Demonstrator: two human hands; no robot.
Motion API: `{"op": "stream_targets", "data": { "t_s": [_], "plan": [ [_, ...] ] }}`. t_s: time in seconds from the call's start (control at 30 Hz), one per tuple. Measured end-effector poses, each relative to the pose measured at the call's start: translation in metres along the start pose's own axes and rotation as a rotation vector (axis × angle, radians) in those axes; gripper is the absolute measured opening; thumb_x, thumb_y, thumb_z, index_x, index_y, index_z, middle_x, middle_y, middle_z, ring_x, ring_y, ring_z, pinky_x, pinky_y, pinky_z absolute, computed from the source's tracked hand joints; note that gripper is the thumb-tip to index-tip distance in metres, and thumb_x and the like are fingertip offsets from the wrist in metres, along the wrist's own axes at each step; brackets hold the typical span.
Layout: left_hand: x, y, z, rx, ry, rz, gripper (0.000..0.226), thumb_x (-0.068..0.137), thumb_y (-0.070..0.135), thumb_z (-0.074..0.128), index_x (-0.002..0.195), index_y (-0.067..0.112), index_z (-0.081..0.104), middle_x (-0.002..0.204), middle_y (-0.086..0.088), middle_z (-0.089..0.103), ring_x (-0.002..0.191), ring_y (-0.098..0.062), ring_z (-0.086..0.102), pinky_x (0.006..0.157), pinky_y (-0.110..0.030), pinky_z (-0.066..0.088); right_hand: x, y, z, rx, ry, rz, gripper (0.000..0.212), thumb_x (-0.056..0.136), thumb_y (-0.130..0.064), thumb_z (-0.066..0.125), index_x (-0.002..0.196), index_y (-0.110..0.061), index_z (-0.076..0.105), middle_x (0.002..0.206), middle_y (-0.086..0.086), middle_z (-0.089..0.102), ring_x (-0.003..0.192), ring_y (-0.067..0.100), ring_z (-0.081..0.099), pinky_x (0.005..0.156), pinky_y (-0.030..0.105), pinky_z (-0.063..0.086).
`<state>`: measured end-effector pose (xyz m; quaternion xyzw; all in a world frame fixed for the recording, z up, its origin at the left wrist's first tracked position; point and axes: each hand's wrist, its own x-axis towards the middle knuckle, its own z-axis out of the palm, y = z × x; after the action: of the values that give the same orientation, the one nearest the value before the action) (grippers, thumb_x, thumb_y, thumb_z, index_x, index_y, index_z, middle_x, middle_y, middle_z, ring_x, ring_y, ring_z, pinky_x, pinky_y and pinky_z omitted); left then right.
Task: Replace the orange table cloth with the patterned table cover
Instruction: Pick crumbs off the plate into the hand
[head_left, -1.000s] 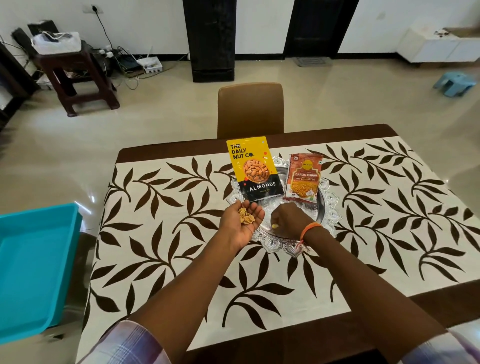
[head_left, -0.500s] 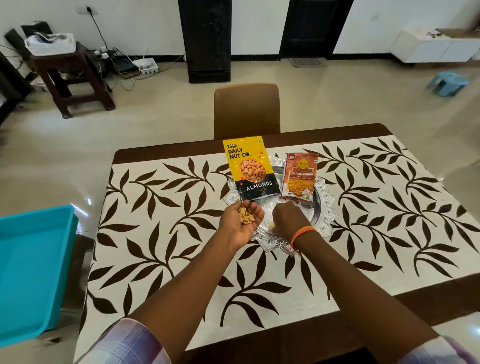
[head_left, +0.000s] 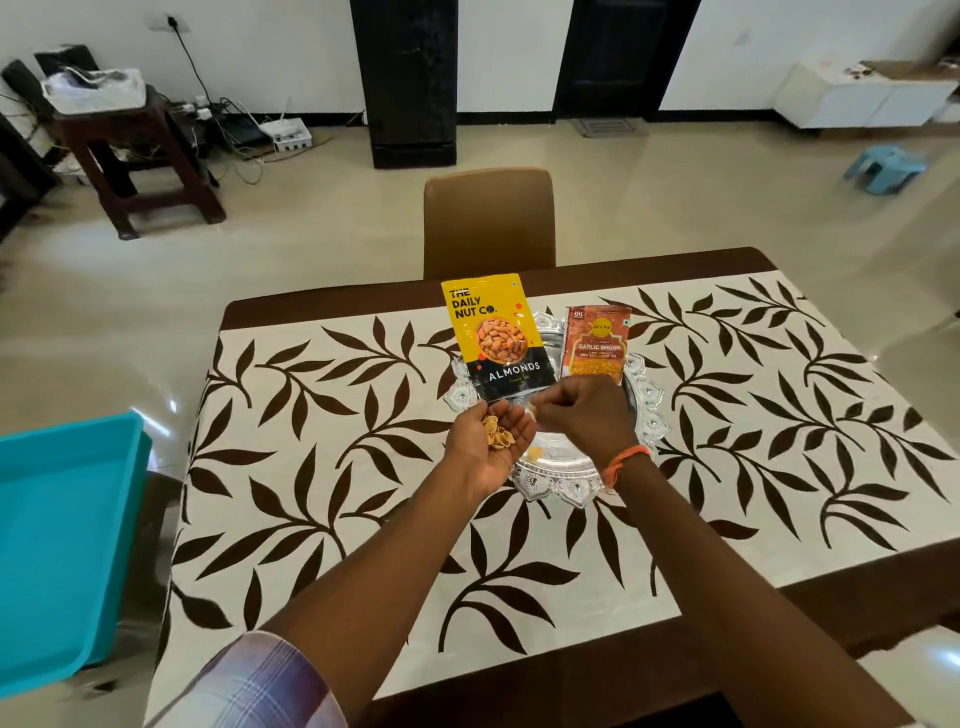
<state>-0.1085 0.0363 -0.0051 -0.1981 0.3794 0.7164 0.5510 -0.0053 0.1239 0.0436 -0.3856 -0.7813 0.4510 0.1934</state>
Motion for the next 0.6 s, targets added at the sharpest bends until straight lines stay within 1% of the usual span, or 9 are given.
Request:
{"op": "stream_targets", "data": {
  "t_s": [0.1, 0.2, 0.23, 0.33, 0.4, 0.43, 0.47, 0.53, 0.6],
  "plan": [
    [-0.001, -0.004, 0.004, 0.001, -0.045, -0.015, 0.043, 0.106, 0.029, 0.033, 0.089, 0.003, 0.063, 0.083, -0.016, 0.068, 0.079, -0.024, 0.066, 0.079, -0.038, 0.055, -0.001, -0.016, 0.013, -0.163, -0.023, -0.141, 0.009, 0.072, -0.003, 0.073, 0.076, -0.011, 0.076, 0.071, 0.002, 0.072, 0.063, 0.009, 0.066, 0.059, 0.010, 0.050],
    [-0.003, -0.003, 0.008, 0.041, -0.067, -0.023, 0.040, 0.105, 0.027, 0.035, 0.099, 0.002, 0.065, 0.096, -0.017, 0.069, 0.088, -0.025, 0.066, 0.076, -0.035, 0.057, 0.000, -0.019, 0.021, -0.321, -0.072, -0.249, 0.015, 0.072, -0.003, 0.069, 0.079, -0.013, 0.077, 0.076, 0.004, 0.074, 0.069, 0.013, 0.068, 0.066, 0.020, 0.054],
    [-0.003, -0.001, 0.008, 0.043, -0.070, -0.023, 0.039, 0.105, 0.026, 0.036, 0.101, 0.002, 0.065, 0.094, -0.016, 0.069, 0.087, -0.025, 0.066, 0.073, -0.033, 0.058, 0.001, -0.019, 0.022, -0.320, -0.070, -0.261, 0.017, 0.073, -0.002, 0.068, 0.081, -0.013, 0.077, 0.077, 0.003, 0.075, 0.070, 0.013, 0.068, 0.068, 0.022, 0.054],
    [-0.003, 0.005, 0.010, 0.001, -0.042, -0.027, 0.037, 0.104, 0.027, 0.036, 0.087, 0.007, 0.062, 0.072, -0.008, 0.066, 0.066, -0.019, 0.063, 0.065, -0.029, 0.055, 0.001, -0.024, 0.017, -0.182, 0.036, -0.227, 0.012, 0.075, -0.002, 0.071, 0.080, -0.011, 0.076, 0.077, 0.001, 0.074, 0.067, 0.002, 0.065, 0.064, 0.005, 0.046],
    [-0.003, 0.010, 0.007, -0.039, -0.018, -0.022, 0.040, 0.104, 0.027, 0.036, 0.075, 0.009, 0.057, 0.060, -0.007, 0.061, 0.051, -0.017, 0.059, 0.054, -0.025, 0.054, 0.003, -0.022, 0.009, -0.134, 0.152, -0.216, 0.008, 0.075, -0.003, 0.074, 0.079, -0.010, 0.074, 0.074, -0.001, 0.071, 0.065, -0.003, 0.061, 0.062, 0.004, 0.043],
    [-0.003, 0.013, 0.005, -0.055, -0.009, -0.014, 0.040, 0.104, 0.027, 0.036, 0.074, 0.010, 0.056, 0.059, -0.008, 0.060, 0.051, -0.017, 0.058, 0.052, -0.024, 0.053, 0.005, -0.016, 0.004, -0.148, 0.178, -0.193, 0.008, 0.075, -0.003, 0.075, 0.080, -0.009, 0.073, 0.075, -0.001, 0.070, 0.065, -0.001, 0.060, 0.063, 0.005, 0.044],
    [-0.004, 0.016, 0.001, -0.064, -0.001, -0.004, 0.040, 0.104, 0.026, 0.036, 0.073, 0.010, 0.056, 0.059, -0.007, 0.059, 0.055, -0.017, 0.056, 0.053, -0.025, 0.052, 0.009, -0.007, 0.002, -0.202, 0.155, -0.149, 0.011, 0.074, -0.002, 0.076, 0.084, -0.008, 0.074, 0.078, 0.001, 0.070, 0.066, 0.004, 0.060, 0.067, 0.009, 0.046],
    [-0.005, 0.022, -0.006, -0.088, 0.006, 0.017, 0.039, 0.103, 0.025, 0.037, 0.072, 0.010, 0.055, 0.061, -0.007, 0.056, 0.061, -0.017, 0.052, 0.059, -0.028, 0.048, 0.013, 0.018, 0.006, -0.405, -0.043, -0.081, 0.022, 0.073, -0.002, 0.077, 0.094, -0.008, 0.075, 0.090, 0.006, 0.072, 0.076, 0.011, 0.060, 0.076, 0.020, 0.047],
    [-0.004, 0.026, -0.013, -0.100, 0.019, 0.028, 0.040, 0.103, 0.024, 0.037, 0.071, 0.009, 0.054, 0.064, -0.007, 0.053, 0.063, -0.017, 0.050, 0.061, -0.029, 0.046, 0.010, 0.042, 0.018, -0.603, -0.249, -0.080, 0.025, 0.076, -0.005, 0.075, 0.100, -0.013, 0.076, 0.098, 0.009, 0.071, 0.085, 0.019, 0.064, 0.074, 0.020, 0.042]
  ]
}}
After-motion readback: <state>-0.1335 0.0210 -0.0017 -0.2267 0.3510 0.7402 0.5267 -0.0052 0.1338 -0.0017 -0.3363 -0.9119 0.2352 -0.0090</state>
